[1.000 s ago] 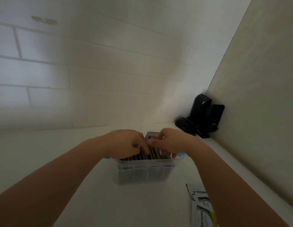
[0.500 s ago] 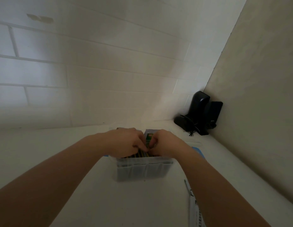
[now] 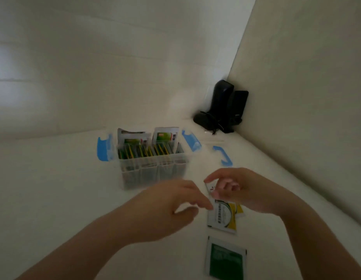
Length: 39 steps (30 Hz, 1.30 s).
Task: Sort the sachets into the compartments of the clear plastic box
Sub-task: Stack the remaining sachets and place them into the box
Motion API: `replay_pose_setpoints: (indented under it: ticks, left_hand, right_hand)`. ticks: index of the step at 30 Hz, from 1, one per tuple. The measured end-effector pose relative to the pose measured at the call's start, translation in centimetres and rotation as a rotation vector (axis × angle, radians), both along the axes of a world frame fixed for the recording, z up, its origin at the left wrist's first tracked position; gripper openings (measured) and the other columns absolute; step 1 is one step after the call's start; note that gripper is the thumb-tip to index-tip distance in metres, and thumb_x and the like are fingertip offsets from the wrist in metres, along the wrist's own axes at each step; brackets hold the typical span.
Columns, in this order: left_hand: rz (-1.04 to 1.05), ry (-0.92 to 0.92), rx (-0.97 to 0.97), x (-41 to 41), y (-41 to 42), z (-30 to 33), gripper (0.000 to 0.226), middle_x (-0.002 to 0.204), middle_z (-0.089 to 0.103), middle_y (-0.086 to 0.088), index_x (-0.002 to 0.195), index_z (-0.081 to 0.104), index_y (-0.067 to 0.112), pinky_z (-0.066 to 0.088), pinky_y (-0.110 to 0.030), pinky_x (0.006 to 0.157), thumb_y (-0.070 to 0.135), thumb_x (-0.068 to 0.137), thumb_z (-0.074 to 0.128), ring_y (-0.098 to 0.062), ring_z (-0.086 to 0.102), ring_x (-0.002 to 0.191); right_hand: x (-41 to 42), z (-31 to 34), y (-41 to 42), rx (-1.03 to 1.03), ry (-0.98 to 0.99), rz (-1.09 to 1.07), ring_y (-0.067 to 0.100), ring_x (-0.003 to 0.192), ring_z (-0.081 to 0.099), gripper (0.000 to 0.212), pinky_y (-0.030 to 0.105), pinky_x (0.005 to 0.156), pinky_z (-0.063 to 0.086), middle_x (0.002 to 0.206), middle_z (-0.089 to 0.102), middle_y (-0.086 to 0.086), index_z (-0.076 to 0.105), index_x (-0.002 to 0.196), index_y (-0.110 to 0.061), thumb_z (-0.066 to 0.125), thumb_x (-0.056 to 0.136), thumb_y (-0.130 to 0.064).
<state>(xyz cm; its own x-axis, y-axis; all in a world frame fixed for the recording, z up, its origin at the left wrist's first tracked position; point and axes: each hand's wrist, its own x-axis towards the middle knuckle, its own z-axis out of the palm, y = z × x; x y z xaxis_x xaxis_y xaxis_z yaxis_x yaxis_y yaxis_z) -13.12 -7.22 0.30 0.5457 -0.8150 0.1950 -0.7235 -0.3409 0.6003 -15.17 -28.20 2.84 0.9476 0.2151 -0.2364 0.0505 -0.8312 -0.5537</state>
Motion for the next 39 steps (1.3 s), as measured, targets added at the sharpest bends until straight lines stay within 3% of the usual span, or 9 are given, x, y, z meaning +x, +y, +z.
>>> replay_pose_setpoints:
  ticks: [7,11,16,21,24,27,32,36,39]
  left_hand:
    - [-0.226,-0.143,0.206,-2.7,-5.6,-7.3,0.046,0.133,0.046,0.007,0.128,0.042,0.035,0.031,-0.024,0.098,0.042,0.084,0.055,-0.009,0.031,0.118]
    - [-0.264,-0.292,0.172,-2.1,-5.0,-8.5,0.037,0.104,0.061,0.028,0.11,0.047,0.045,0.042,-0.007,0.076,0.057,0.076,0.045,0.008,0.05,0.094]
    - [-0.06,-0.367,0.05,-0.9,-3.5,-7.4,0.042,0.074,0.067,0.029,0.087,0.061,0.046,0.046,-0.004,0.06,0.051,0.092,0.019,0.012,0.058,0.065]
    - [0.346,0.203,-0.332,0.0,-2.7,-6.6,0.009,0.082,0.067,0.023,0.091,0.051,0.046,0.044,-0.006,0.063,0.043,0.084,0.047,0.0,0.062,0.076]
    - [0.468,0.365,-0.438,0.5,-2.6,-6.8,0.042,0.084,0.069,0.006,0.093,0.047,0.055,0.05,-0.017,0.067,0.012,0.091,0.047,-0.006,0.066,0.074]
    - [0.514,0.489,-0.435,0.7,-2.9,-7.2,0.056,0.095,0.063,0.011,0.093,0.047,0.055,0.051,-0.023,0.07,-0.001,0.09,0.042,-0.01,0.068,0.081]
    - [0.621,0.595,-0.452,1.0,-3.2,-7.4,0.053,0.097,0.066,0.006,0.076,0.063,0.04,0.052,-0.032,0.078,-0.007,0.086,0.04,-0.018,0.065,0.089]
    - [0.673,0.792,-0.554,1.4,-2.9,-7.4,0.045,0.091,0.072,-0.008,0.075,0.069,0.029,0.054,-0.047,0.083,-0.005,0.085,0.041,-0.028,0.069,0.085]
    - [0.673,0.842,-0.668,1.6,-3.0,-7.4,0.037,0.086,0.074,-0.006,0.081,0.066,0.02,0.058,-0.038,0.074,-0.008,0.085,0.042,-0.021,0.069,0.078]
  right_hand:
    - [-1.4,-5.4,-3.3,0.274,-0.238,-0.383,0.013,0.075,0.067,0.012,0.019,0.063,0.054,0.073,0.07,0.0,0.064,0.083,-0.031,0.065,0.081,-0.02]
    - [-1.6,-7.4,-4.0,0.218,-0.294,-0.395,-0.004,0.058,0.056,0.011,0.008,0.053,0.045,0.075,0.068,-0.003,0.063,0.083,-0.035,0.066,0.081,-0.025]
    - [-1.2,-7.8,-3.8,0.13,-0.37,-0.33,-0.001,0.064,0.05,0.017,0.007,0.057,0.041,0.074,0.062,-0.01,0.059,0.081,-0.042,0.064,0.082,-0.026]
    - [-1.2,-7.7,-3.6,0.041,-0.322,-0.239,-0.012,0.082,0.045,0.029,0.001,0.07,0.034,0.088,0.047,-0.03,0.058,0.105,-0.037,0.067,0.077,-0.037]
    - [-1.1,-7.7,-3.0,-0.09,-0.26,-0.11,-0.01,0.092,0.038,0.051,-0.004,0.079,0.027,0.1,0.039,-0.036,0.052,0.118,-0.038,0.072,0.071,-0.043]
    - [-1.3,-7.5,-2.7,-0.065,-0.224,-0.121,-0.01,0.093,0.038,0.054,-0.007,0.079,0.026,0.099,0.038,-0.036,0.051,0.118,-0.041,0.074,0.07,-0.038]
    - [-1.7,-7.4,-2.0,0.146,-0.194,-0.284,-0.015,0.078,0.049,0.051,-0.005,0.065,0.038,0.092,0.049,-0.027,0.048,0.097,-0.051,0.076,0.069,-0.02]
    - [-2.0,-6.4,-2.8,0.601,-0.16,-0.396,0.0,0.066,0.064,0.023,0.012,0.058,0.047,0.078,0.072,0.0,0.068,0.084,-0.024,0.073,0.072,-0.005]
    - [-2.1,-6.3,-2.1,0.891,0.018,-0.37,0.024,0.075,0.065,0.028,0.024,0.056,0.05,0.092,0.071,0.02,0.067,0.091,-0.007,0.077,0.069,-0.021]
